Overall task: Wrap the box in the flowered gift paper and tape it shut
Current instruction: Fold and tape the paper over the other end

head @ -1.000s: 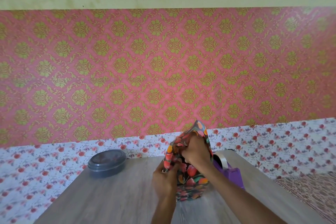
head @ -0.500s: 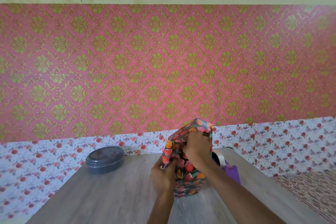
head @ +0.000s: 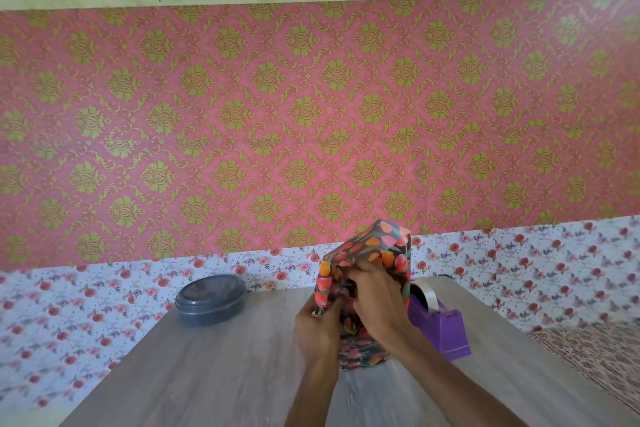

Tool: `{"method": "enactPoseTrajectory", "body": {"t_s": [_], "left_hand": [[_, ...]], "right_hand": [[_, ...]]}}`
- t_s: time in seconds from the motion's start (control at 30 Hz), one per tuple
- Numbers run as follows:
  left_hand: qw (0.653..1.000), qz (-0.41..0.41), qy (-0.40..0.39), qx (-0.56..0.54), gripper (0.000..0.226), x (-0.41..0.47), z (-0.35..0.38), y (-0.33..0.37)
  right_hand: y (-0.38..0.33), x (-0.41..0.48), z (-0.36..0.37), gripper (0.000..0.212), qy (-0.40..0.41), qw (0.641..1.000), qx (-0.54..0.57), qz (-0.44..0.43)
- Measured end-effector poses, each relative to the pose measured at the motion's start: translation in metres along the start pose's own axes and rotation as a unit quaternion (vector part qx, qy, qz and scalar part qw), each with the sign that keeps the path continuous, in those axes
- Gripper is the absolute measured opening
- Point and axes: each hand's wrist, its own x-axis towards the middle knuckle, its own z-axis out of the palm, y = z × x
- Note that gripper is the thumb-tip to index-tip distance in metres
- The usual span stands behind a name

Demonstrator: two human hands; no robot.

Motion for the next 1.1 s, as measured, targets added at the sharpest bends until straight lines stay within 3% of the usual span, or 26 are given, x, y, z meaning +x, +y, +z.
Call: {"method": "enactPoseTrajectory", "body": {"t_s": [0.17, 0.37, 0.53, 0.67, 0.77, 0.83, 0.9, 0.97, 1.1], "left_hand": [[1.0, -0.008, -0.006, -0.006, 0.016, 0.001, 0.003, 0.001], [1.0, -0.027, -0.008, -0.008, 0.021, 0.0, 0.005, 0.006], [0.999, -0.036, 0.006, -0.003, 0.024, 0.0, 0.004, 0.009], [0.998, -0.061, 0.002, -0.011, 0.033, -0.002, 0.0, 0.016], [1.0, -0.024, 0.006, 0.001, 0.033, -0.001, -0.004, 0.025], [0.999, 0.034, 0.017, 0.019, 0.026, 0.0, -0.01, 0.039], [0.994, 0.089, 0.016, 0.059, 0.028, 0.005, -0.017, 0.051], [0.988, 0.119, 0.01, 0.103, 0.013, 0.007, -0.022, 0.06], [0.969, 0.158, 0.008, 0.188, 0.022, 0.011, -0.028, 0.064]], "right_hand": [[0.02, -0.005, 0.001, 0.043, -0.005, 0.988, -0.087, -0.128], [0.027, -0.009, 0.004, 0.055, 0.03, 0.985, -0.138, -0.098], [0.033, -0.025, -0.008, 0.042, 0.067, 0.986, -0.113, -0.105], [0.037, -0.04, -0.018, 0.036, 0.21, 0.978, -0.006, 0.007], [0.039, -0.036, -0.022, 0.047, 0.262, 0.942, 0.152, 0.147], [0.042, -0.029, -0.023, 0.054, 0.248, 0.912, 0.242, 0.219], [0.046, -0.022, -0.025, 0.032, 0.19, 0.902, 0.285, 0.261], [0.048, -0.019, -0.027, 0.009, 0.144, 0.909, 0.287, 0.264], [0.047, -0.013, -0.031, 0.014, 0.119, 0.925, 0.267, 0.244]]}}
